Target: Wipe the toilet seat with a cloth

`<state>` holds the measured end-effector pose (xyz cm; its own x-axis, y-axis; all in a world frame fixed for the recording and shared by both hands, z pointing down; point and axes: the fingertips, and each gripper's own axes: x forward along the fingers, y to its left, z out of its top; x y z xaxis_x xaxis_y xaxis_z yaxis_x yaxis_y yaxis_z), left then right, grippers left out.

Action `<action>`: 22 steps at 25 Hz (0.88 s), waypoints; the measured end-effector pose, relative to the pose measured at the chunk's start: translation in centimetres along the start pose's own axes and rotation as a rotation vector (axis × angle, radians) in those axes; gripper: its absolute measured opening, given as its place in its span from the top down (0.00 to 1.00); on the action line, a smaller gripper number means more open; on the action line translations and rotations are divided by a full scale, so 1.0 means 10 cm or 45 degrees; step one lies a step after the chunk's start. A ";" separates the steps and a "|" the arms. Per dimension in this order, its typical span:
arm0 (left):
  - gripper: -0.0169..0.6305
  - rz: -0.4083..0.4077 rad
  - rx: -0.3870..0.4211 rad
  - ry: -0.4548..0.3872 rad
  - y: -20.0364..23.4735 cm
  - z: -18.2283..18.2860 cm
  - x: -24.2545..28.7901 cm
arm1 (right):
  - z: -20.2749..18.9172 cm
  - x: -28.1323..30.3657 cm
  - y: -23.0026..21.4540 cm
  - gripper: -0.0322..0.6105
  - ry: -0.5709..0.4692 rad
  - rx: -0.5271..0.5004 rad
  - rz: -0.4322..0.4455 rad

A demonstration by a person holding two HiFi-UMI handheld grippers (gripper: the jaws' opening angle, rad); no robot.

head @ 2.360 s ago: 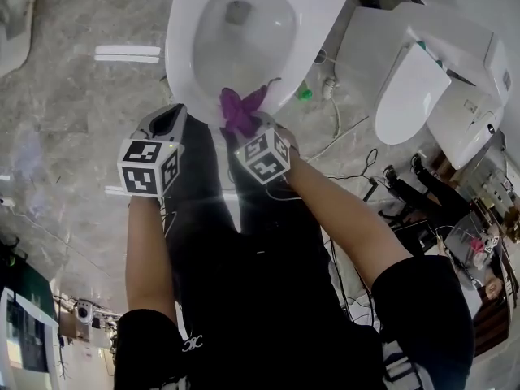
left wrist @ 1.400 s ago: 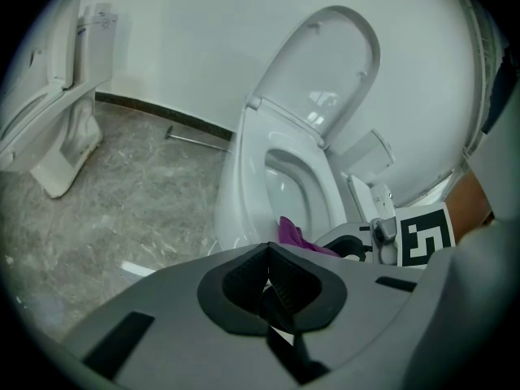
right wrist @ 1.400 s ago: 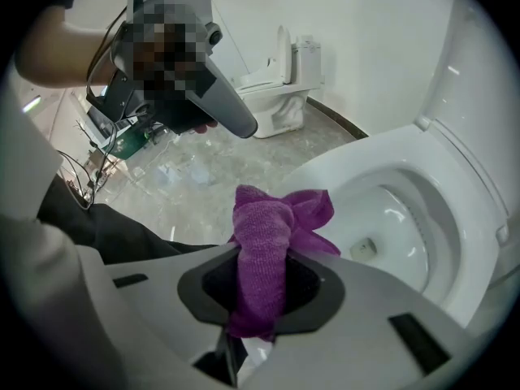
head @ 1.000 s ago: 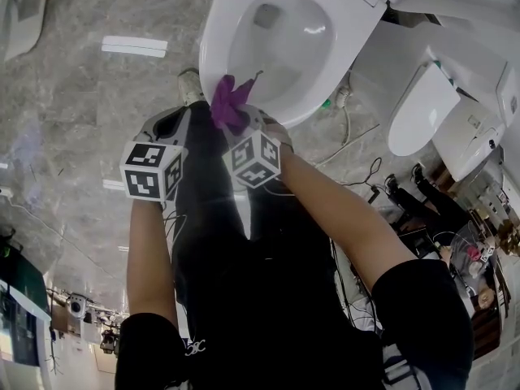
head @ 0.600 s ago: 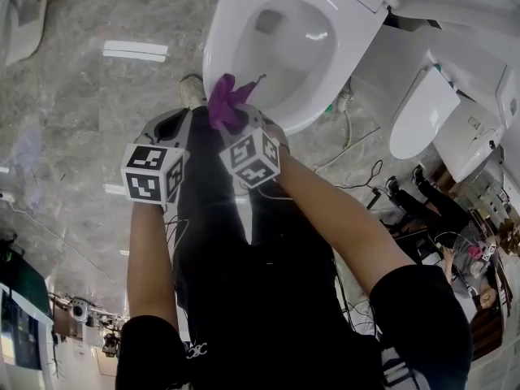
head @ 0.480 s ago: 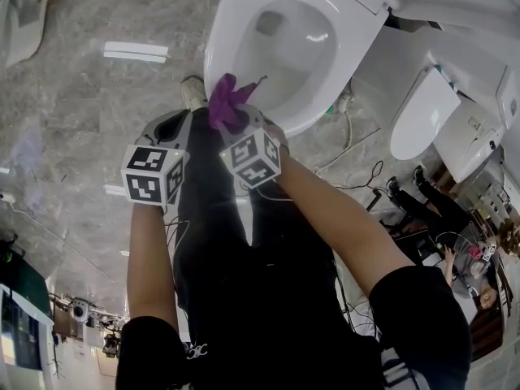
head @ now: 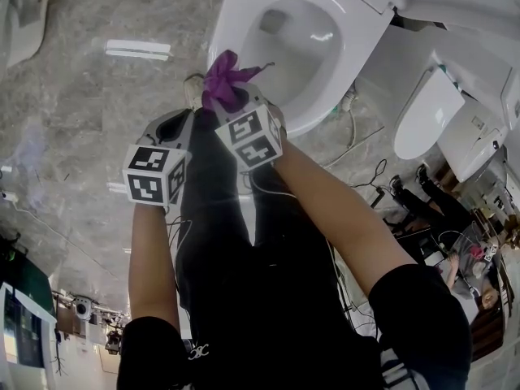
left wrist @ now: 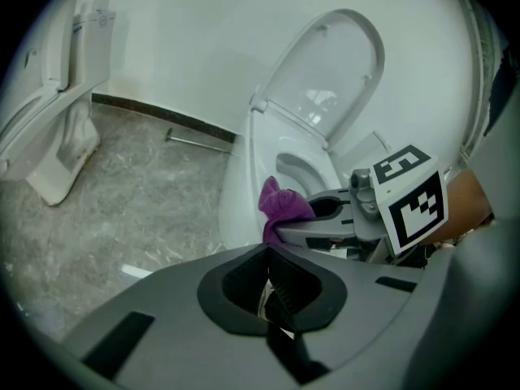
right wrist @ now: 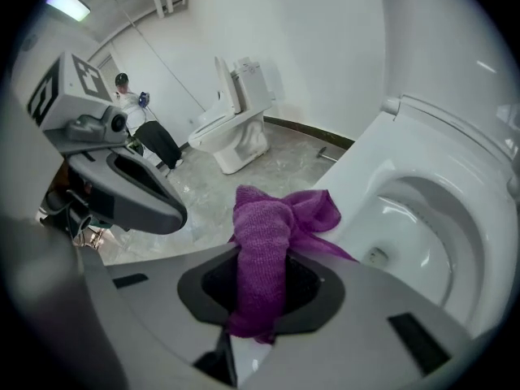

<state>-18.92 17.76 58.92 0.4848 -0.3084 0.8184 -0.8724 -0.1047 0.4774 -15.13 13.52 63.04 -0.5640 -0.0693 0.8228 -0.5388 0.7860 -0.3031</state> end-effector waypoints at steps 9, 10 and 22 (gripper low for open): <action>0.97 0.003 0.007 0.004 0.06 0.08 0.04 | 0.34 0.11 -0.26 0.82 -0.071 -0.002 -0.011; 0.97 0.003 0.009 0.005 0.06 0.09 0.04 | 0.38 0.11 -0.29 0.82 -0.077 0.001 -0.012; 0.97 -0.002 0.027 0.013 0.00 0.14 0.11 | 0.74 0.19 -0.71 0.82 -0.141 0.026 -0.057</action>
<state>-18.51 16.08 59.36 0.4866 -0.2986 0.8210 -0.8728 -0.1254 0.4717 -16.99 3.26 63.15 -0.6045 -0.1725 0.7777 -0.5769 0.7680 -0.2781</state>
